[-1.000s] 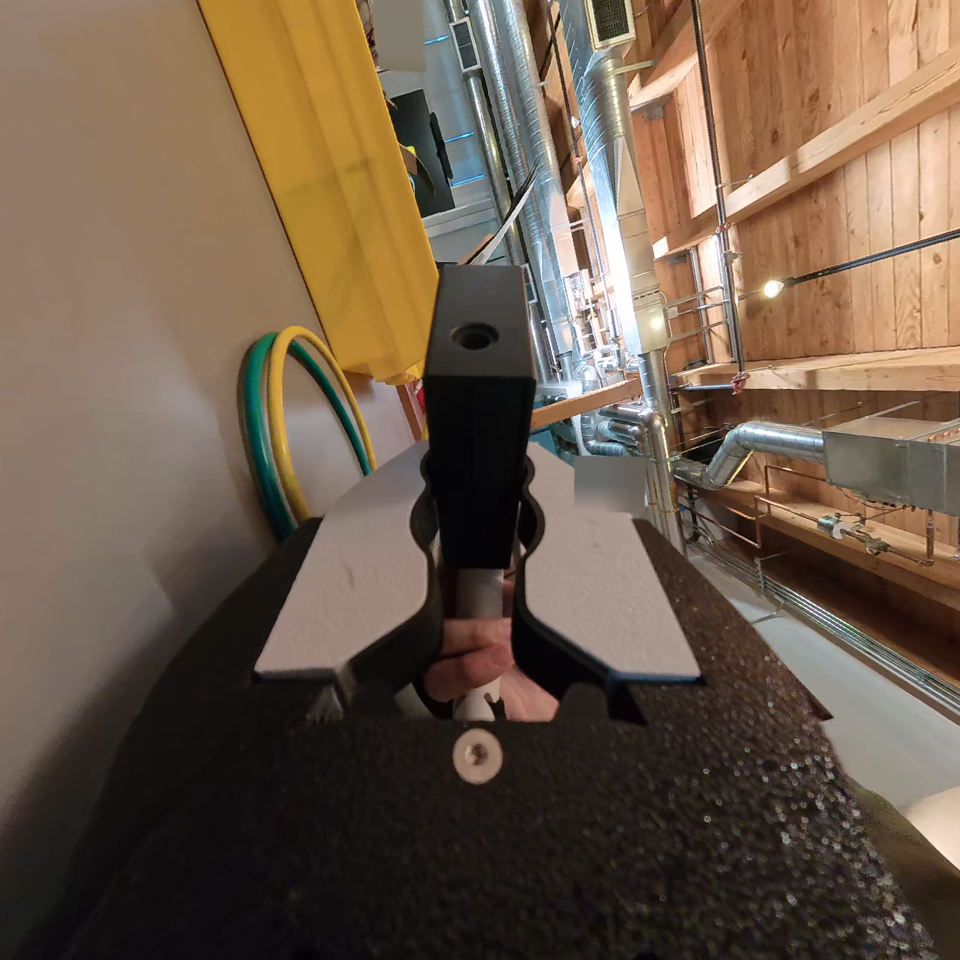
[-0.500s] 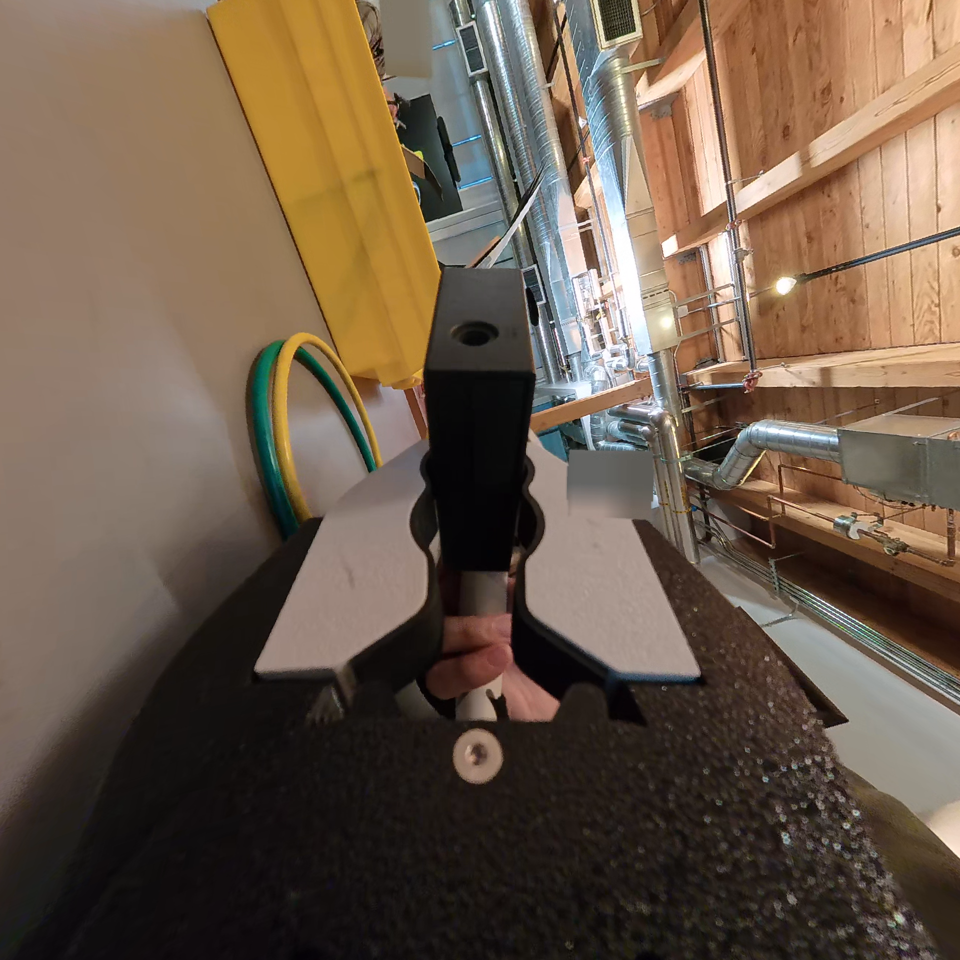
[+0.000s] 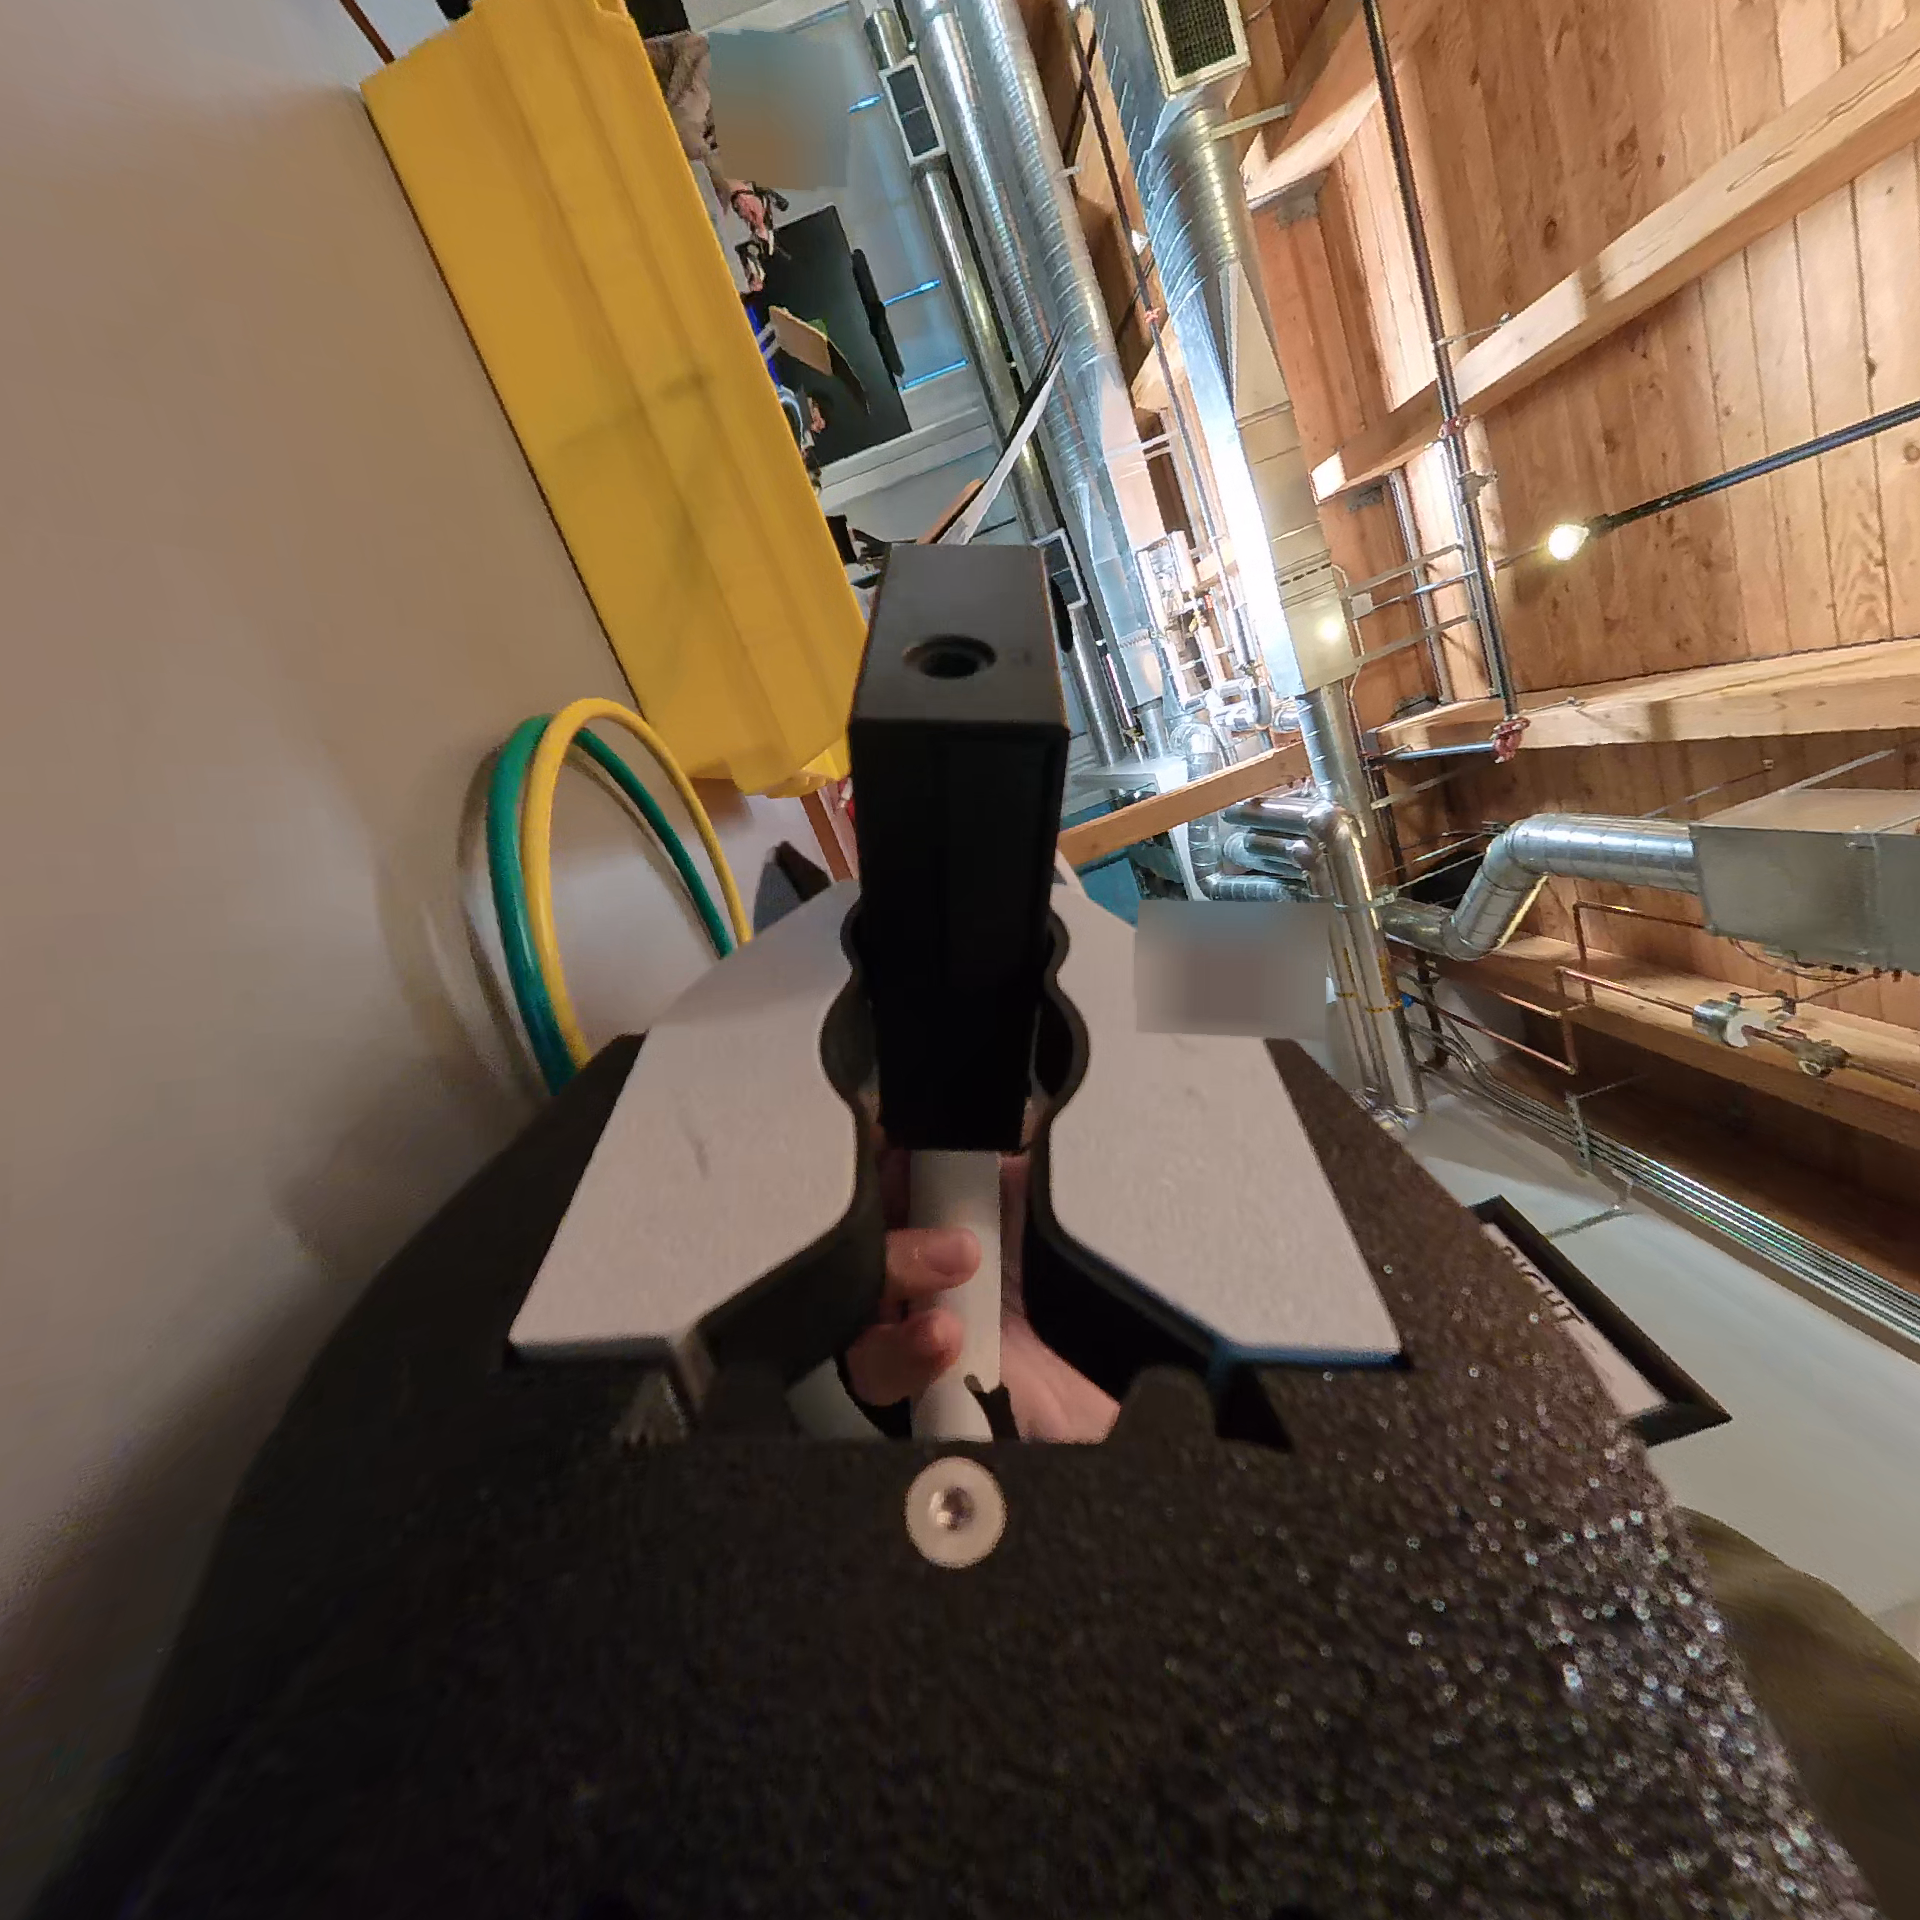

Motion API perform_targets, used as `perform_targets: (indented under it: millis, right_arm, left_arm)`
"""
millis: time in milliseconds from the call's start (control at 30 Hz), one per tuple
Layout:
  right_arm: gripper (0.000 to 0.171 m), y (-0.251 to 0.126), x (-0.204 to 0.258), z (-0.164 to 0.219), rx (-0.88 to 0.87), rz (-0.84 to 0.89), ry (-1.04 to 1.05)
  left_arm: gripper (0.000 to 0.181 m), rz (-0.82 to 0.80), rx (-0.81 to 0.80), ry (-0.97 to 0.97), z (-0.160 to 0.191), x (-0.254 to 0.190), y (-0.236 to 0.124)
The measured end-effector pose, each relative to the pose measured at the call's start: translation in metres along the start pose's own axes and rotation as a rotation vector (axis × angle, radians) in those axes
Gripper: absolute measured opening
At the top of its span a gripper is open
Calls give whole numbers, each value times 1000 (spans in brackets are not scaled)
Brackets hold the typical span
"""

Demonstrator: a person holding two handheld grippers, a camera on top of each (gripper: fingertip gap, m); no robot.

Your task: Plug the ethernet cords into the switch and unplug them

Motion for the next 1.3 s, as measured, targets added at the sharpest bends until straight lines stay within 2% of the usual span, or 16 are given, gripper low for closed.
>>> perform_targets:
  millis: [100,300,500,600,1300]
  right_arm:
    - [45,1,0,2,20,6,-8]
    - [14,1,3,5,39,-63,10]
    - [19,2,2,6,49,-73,26]
    - [14,1,1,6,42,-56,-10]
    - [14,0,-1,5,36,-49,-14]
  left_arm:
    - [27,6,18,24,0,-4,1]
    - [26,6,28,-13,6,1,3]
    - [27,35,53,-26,9,0,5]
    - [27,17,50,-24,10,2,5]
    - [27,10,48,-28,9,4,3]
Point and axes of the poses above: each gripper's, where its closed fingertips meet, y out along the fingers, z out of its underside, x = y × z across the jaws, the point moved 4 cm from there along -y, back along the fingers, and after that the axes turned 15 degrees about y, right-handed, at the moved point
